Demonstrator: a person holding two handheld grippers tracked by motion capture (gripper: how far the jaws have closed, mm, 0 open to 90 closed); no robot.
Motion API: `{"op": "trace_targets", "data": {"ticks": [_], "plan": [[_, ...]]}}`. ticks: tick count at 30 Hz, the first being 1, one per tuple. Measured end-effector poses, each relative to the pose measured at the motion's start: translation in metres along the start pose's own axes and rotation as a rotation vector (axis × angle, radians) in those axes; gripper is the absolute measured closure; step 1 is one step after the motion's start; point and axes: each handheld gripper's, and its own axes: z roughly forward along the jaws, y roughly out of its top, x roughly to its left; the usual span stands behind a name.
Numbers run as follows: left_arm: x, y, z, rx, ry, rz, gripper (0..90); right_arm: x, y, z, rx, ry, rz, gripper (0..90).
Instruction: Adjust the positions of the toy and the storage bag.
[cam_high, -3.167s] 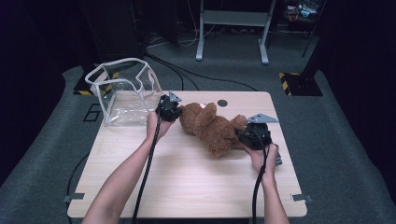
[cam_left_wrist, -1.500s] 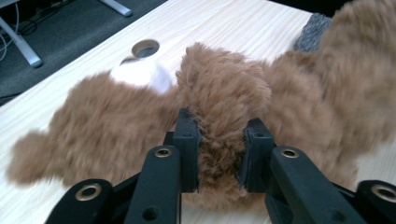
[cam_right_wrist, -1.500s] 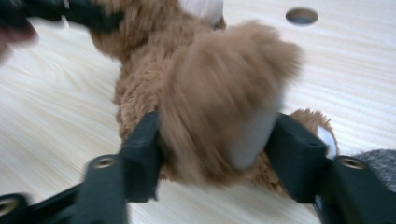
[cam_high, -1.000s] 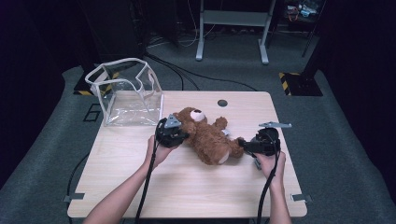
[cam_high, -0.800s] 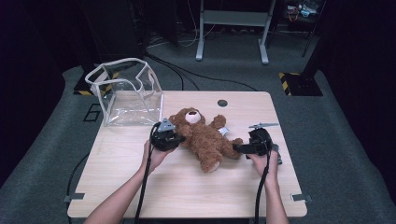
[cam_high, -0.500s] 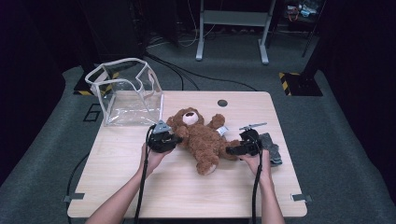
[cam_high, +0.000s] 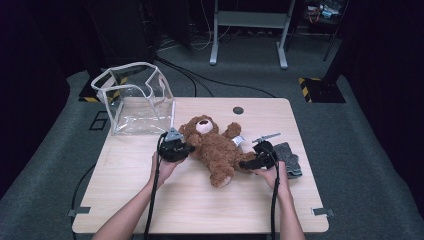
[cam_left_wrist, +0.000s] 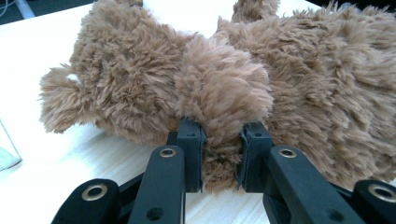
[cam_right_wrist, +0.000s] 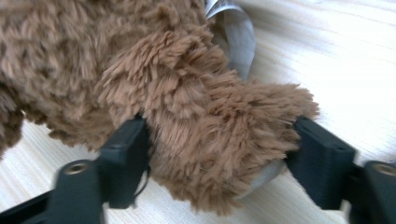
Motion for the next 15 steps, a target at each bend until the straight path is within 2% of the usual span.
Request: {"op": "trace_targets", "data": {"ticks": [2, 11, 15], "plan": [[-0.0001, -0.0001, 0.0005, 0.005, -0.001, -0.002, 75.2, 0.0006, -0.0012, 0.0023, 0.012, -0.004, 0.003, 35.1], [0.0006, 0.0003, -0.0020, 0.008, 0.009, -0.001, 75.5, 0.0019, -0.0065, 0.0053, -0.008, -0.010, -0.004, 63.3], [-0.0003, 0.0021, -0.0046, -0.017, 0.026, 0.003, 76.4, 0.0035, -0.0073, 0.0022, -0.022, -0.022, 0.004, 68.8]]}}
